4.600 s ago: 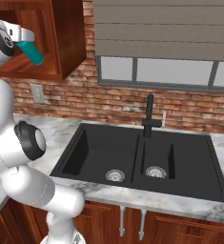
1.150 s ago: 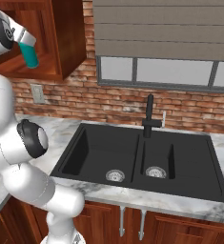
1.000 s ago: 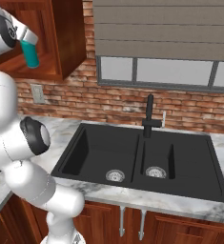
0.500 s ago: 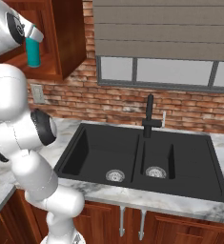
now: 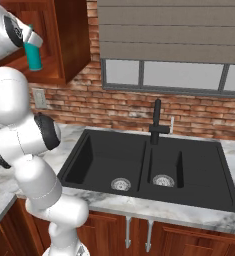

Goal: Sort all alcoholic drinks to one cabinet, and non-alcoholic drinks to the other.

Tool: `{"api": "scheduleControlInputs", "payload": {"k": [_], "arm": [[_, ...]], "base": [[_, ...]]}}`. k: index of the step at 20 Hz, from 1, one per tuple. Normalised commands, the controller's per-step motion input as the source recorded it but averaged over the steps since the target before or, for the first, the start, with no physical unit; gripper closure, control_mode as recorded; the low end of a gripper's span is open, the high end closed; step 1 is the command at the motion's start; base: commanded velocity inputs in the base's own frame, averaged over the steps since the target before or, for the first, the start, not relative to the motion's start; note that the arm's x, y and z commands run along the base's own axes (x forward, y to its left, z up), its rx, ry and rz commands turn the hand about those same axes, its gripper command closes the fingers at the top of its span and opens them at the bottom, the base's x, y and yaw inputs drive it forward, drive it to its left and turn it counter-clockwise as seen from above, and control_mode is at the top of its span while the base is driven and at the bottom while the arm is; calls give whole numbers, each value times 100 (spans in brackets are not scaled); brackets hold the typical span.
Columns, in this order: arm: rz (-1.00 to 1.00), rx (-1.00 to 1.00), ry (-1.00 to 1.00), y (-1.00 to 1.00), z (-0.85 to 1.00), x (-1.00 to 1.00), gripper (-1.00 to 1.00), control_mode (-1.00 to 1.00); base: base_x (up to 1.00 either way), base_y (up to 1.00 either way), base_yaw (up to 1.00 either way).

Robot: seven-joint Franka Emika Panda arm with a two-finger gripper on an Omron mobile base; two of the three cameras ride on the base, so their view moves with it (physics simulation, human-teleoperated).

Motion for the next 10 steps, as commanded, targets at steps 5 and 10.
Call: {"api": "scheduleControlInputs", "payload": {"k": [5,10], "arm": [[0,0,0,17,-5,-22,-100,-100],[2,0,0,5,-6,-76,-100,-100]], "base": [[0,0,0],[0,0,0]]}}
